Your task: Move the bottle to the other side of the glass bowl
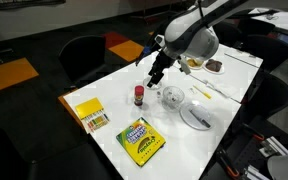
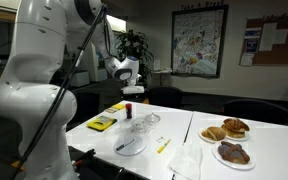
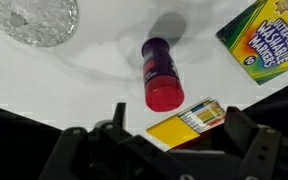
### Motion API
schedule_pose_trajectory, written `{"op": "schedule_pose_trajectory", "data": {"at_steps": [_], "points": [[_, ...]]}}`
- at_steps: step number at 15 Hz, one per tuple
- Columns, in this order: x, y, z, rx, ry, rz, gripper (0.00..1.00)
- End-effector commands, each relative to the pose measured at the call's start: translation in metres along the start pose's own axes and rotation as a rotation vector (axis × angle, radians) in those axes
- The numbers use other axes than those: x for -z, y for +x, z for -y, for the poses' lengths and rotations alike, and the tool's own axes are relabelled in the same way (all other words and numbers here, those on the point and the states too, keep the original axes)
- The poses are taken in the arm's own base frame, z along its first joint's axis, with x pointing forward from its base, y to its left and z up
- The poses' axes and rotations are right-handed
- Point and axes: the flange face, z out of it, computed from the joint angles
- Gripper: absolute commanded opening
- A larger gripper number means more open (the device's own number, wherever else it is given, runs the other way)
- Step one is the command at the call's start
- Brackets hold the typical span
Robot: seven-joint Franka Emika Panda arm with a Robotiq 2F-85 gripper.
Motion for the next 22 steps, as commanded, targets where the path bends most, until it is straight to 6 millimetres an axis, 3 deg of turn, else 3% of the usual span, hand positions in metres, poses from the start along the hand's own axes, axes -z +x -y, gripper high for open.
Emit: {"op": "schedule_pose_trajectory", "data": {"at_steps": [1, 4, 5, 10, 17, 22], "points": [[-0.021, 0.013, 0.013, 0.114, 0.012, 0.058, 1.0], [-0.037, 0.013, 0.024, 0.129, -0.01, 0.142, 1.0], [-0.028, 0.014, 0.028, 0.13, 0.002, 0.111, 1.0], [-0.036, 0.012, 0.029, 0.126, -0.007, 0.14, 1.0], [-0.045, 0.012, 0.018, 0.118, -0.042, 0.126, 1.0], [-0.064, 0.01, 0.006, 0.132, -0.086, 0.112, 1.0]]}}
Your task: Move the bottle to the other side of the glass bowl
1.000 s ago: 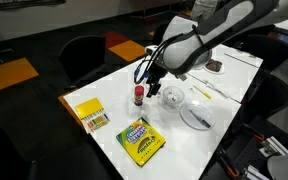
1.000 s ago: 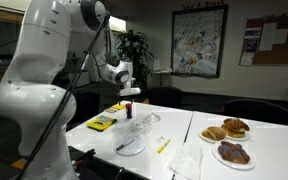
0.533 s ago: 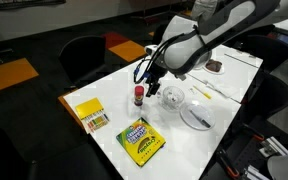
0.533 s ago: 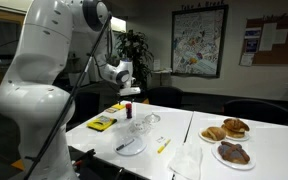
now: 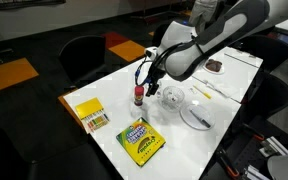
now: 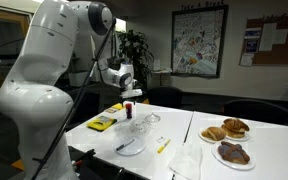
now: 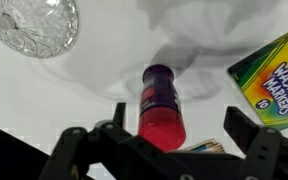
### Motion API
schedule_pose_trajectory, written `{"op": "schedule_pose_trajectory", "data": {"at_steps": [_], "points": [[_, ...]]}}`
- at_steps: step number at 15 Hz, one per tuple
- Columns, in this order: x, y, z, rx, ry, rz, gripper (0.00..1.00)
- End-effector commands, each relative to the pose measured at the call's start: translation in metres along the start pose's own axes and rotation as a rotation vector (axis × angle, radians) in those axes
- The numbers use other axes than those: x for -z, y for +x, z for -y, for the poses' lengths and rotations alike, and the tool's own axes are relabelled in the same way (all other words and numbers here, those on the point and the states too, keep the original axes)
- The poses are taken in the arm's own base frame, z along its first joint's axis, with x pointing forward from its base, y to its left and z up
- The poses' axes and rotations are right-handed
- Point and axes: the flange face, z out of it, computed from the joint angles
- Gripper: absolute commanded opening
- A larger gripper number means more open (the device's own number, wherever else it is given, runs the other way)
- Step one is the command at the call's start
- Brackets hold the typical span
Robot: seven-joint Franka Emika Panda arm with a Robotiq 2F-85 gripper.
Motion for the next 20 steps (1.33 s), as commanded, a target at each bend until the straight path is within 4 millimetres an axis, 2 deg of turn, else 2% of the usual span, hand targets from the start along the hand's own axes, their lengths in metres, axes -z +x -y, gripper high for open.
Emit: {"op": "schedule_pose_trajectory", "data": {"at_steps": [1, 10, 11, 13, 18, 20], "points": [[-0.017, 0.004, -0.012, 0.008, -0.04, -0.036, 1.0], [-0.045, 0.017, -0.018, -0.011, 0.007, -0.113, 1.0], [-0.047, 0.017, -0.018, -0.016, 0.016, -0.114, 0.75], [-0.05, 0.017, -0.019, -0.032, 0.027, -0.119, 0.67], [-0.052, 0.018, -0.018, -0.047, 0.037, -0.113, 0.3], [-0.047, 0.02, -0.017, -0.044, 0.033, -0.116, 0.3]]}}
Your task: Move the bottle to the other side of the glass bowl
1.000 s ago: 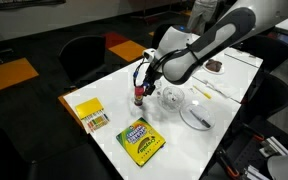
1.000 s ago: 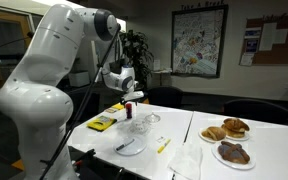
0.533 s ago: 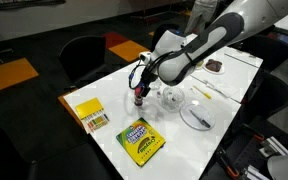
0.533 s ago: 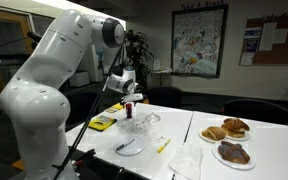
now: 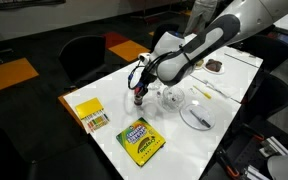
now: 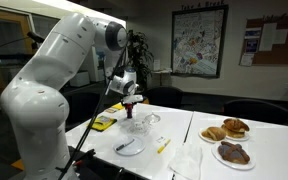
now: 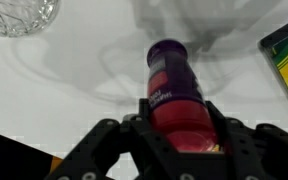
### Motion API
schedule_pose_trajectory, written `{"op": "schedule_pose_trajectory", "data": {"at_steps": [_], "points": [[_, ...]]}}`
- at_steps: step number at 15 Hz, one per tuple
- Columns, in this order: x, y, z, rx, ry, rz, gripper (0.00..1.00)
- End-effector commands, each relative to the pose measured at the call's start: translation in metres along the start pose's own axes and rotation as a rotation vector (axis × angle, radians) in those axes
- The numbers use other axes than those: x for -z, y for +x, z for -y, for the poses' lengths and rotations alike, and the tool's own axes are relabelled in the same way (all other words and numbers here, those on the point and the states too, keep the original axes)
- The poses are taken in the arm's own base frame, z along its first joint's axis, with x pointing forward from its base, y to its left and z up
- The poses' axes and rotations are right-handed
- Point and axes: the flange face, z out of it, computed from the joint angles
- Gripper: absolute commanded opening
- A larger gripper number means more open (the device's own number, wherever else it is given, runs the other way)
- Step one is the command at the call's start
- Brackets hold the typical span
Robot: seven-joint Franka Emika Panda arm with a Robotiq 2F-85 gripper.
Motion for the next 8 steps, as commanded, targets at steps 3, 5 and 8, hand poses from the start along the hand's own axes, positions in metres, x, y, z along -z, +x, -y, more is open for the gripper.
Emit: {"op": "schedule_pose_trajectory", "data": {"at_steps": [3, 5, 8], "points": [[0.025, 0.008, -0.005, -0.015, -0.03, -0.01, 0.3], [0.046, 0.005, -0.011, -0.042, -0.066, -0.009, 0.3], [0.082, -0.012, -0.021, -0.126, -0.138, -0.013, 0.3]]}}
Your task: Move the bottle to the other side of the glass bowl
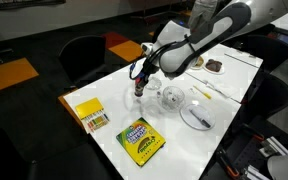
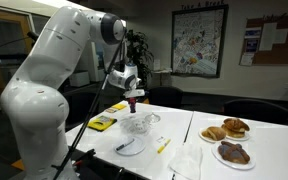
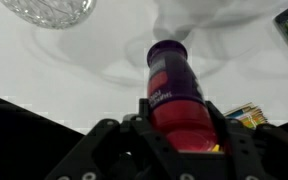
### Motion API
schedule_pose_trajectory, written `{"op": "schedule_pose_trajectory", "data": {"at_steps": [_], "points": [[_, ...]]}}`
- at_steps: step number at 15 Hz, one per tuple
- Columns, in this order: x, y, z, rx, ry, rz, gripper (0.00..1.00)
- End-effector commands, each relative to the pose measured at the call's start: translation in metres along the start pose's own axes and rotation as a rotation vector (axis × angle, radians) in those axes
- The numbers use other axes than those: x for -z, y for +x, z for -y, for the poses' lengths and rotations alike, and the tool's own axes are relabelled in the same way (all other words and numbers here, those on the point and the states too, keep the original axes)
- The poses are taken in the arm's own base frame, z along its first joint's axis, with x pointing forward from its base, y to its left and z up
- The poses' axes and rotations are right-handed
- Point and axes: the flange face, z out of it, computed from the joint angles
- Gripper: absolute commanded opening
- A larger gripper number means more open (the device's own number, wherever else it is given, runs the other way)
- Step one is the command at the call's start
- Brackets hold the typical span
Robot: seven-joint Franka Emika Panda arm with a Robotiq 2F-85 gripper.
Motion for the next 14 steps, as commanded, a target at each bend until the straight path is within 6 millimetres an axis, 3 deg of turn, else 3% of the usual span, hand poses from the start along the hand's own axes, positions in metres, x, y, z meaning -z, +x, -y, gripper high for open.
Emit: {"op": "schedule_pose_trajectory", "data": {"at_steps": [1, 9, 14], "points": [[0.051, -0.031, -0.012, -0.087, -0.092, 0.016, 0.3], [0.126, -0.154, -0.05, -0.349, -0.242, 0.086, 0.3], [0.142, -0.215, -0.074, -0.467, -0.262, 0.119, 0.3]]}}
